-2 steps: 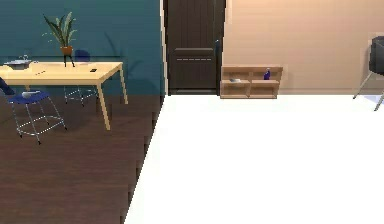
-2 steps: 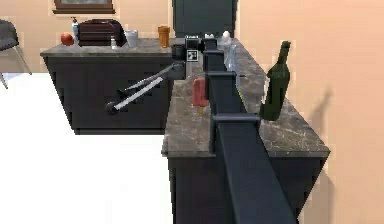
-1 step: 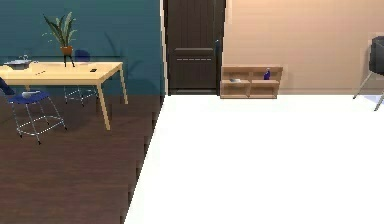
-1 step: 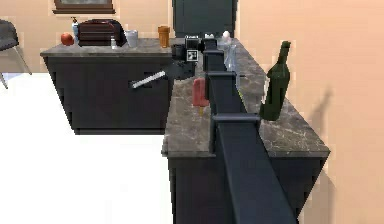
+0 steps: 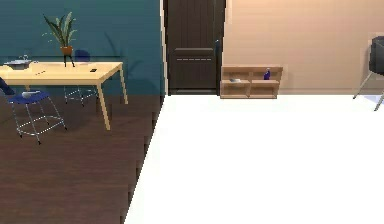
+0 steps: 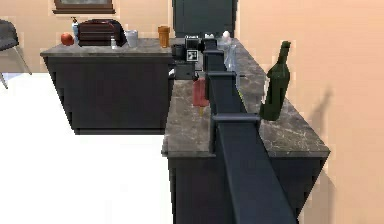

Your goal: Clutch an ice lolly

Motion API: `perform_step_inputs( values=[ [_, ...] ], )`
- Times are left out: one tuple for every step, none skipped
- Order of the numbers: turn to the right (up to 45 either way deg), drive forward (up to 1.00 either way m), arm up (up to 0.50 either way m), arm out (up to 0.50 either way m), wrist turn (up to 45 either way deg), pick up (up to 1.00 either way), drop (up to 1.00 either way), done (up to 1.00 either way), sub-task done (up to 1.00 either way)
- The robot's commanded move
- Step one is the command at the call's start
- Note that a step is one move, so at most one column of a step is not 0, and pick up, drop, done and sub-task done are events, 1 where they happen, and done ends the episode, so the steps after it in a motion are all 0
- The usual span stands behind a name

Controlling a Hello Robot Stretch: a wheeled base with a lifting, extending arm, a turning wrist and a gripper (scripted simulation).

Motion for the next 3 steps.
perform_step_inputs(
  values=[
    [0.0,0.00,0.00,0.00,12.0,0.00,0.00,0.00,0.00],
    [0.0,0.00,0.00,0.00,0.0,1.00,0.00,0.00,0.00],
    [0.0,0.00,0.00,0.00,0.0,0.00,0.00,1.00,0.00]
  ],
)
